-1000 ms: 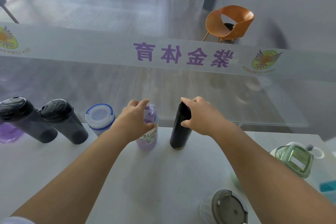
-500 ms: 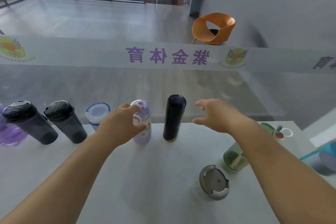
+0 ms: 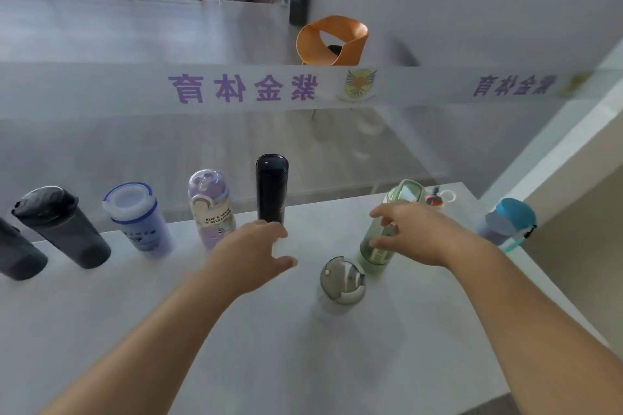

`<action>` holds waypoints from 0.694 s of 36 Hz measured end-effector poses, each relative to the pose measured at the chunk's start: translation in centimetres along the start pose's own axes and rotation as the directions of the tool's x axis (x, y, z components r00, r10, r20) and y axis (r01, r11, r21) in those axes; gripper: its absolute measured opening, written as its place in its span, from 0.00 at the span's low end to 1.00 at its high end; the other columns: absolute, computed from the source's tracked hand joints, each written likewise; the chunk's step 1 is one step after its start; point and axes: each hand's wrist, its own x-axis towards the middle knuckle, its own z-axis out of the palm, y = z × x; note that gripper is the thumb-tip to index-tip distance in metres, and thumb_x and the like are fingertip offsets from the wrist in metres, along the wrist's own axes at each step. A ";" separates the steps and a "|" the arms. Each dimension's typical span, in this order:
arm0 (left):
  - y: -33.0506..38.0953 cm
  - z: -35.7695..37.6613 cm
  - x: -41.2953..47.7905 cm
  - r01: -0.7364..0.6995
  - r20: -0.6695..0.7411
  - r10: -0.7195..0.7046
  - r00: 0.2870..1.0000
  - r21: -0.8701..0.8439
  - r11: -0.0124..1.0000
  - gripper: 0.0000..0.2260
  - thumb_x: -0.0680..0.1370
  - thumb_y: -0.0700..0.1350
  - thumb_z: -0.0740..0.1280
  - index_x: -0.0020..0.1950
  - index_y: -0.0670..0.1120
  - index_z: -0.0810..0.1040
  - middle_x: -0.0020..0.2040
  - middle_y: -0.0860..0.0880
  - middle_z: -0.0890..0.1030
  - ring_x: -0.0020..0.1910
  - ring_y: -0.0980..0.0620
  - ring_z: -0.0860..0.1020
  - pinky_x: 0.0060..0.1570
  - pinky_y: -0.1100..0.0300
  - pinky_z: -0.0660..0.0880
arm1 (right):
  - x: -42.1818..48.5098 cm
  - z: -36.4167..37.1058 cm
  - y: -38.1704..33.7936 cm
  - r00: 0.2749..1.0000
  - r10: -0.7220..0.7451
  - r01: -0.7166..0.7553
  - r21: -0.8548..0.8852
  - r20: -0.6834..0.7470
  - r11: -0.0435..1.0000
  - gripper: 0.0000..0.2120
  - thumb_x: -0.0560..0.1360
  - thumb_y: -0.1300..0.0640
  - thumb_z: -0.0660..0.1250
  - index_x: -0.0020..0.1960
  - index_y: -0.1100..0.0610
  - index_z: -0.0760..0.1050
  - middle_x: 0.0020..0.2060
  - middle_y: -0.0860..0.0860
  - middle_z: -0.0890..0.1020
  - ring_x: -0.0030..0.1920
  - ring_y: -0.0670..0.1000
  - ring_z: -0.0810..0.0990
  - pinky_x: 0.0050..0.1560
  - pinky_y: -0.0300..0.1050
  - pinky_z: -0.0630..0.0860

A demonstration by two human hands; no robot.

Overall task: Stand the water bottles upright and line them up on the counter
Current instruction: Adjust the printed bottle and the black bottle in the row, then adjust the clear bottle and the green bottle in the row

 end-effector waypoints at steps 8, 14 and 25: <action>5.3 3.2 1.2 -0.032 0.072 0.032 0.997 -0.008 0.999 0.24 0.73 0.59 0.67 0.67 0.56 0.68 0.63 0.54 0.73 0.58 0.52 0.74 0.53 0.61 0.70 | -0.2 -1.0 5.0 0.937 -0.157 0.147 -0.053 -0.311 0.988 0.18 0.73 0.49 0.68 0.62 0.52 0.74 0.56 0.50 0.76 0.58 0.53 0.74 0.55 0.46 0.70; 8.8 5.8 2.2 0.081 0.077 -0.075 0.994 -0.067 0.995 0.27 0.72 0.57 0.69 0.68 0.56 0.65 0.66 0.54 0.70 0.58 0.50 0.74 0.55 0.58 0.71 | 2.1 -2.2 8.2 0.900 -0.258 0.234 -0.110 -0.352 0.966 0.24 0.71 0.49 0.70 0.65 0.52 0.72 0.58 0.53 0.72 0.60 0.55 0.66 0.58 0.44 0.63; 12.0 10.2 1.9 0.281 0.033 -0.279 0.960 -0.122 0.952 0.31 0.66 0.60 0.72 0.66 0.55 0.67 0.64 0.54 0.69 0.61 0.49 0.70 0.58 0.51 0.73 | 6.2 -1.7 10.1 0.952 -0.265 0.260 -0.050 -0.155 0.964 0.35 0.71 0.39 0.66 0.74 0.48 0.58 0.70 0.54 0.62 0.69 0.59 0.60 0.67 0.55 0.63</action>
